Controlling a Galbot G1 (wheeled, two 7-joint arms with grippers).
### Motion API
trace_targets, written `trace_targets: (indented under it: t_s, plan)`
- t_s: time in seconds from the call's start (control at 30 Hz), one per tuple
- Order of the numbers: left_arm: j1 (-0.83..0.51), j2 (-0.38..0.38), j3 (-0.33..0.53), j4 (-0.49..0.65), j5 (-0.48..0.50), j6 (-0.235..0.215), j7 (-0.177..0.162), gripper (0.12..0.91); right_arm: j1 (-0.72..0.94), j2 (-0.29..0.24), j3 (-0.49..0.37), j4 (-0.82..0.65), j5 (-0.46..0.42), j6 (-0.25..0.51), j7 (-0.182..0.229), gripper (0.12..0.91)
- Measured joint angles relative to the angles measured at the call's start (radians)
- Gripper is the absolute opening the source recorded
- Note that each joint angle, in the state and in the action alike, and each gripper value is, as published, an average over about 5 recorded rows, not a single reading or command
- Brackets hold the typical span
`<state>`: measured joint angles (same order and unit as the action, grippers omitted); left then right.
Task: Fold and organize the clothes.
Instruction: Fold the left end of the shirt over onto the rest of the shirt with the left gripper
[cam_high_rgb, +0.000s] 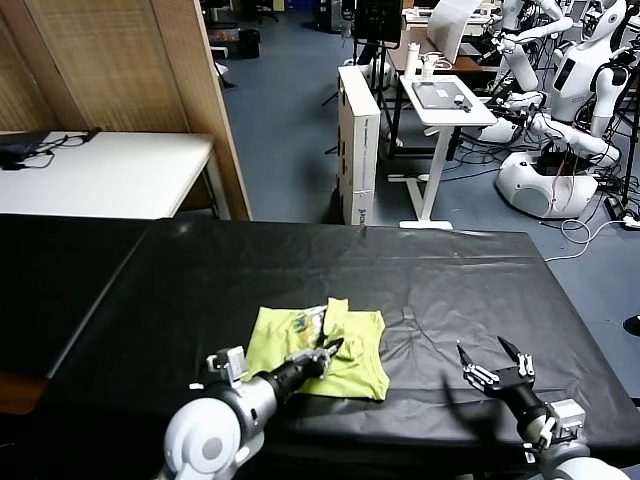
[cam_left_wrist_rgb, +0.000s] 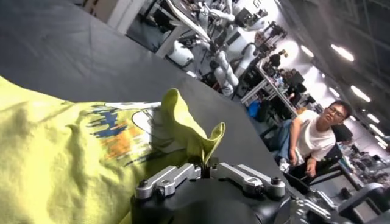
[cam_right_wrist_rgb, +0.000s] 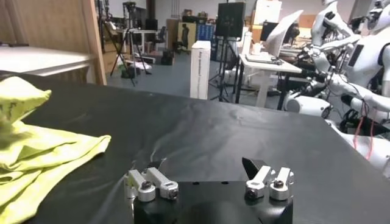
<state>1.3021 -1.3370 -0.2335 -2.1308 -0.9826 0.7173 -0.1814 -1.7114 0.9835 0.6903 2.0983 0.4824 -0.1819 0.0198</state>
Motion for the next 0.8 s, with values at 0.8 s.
trace_targets:
  t_s: [0.8]
  plan:
    - [-0.005, -0.110, 0.046, 0.094, 0.121, -0.025, 0.007, 0.278, -0.002, -0.005, -0.030, 0.011, -0.032, -0.009, -0.024, 0.907]
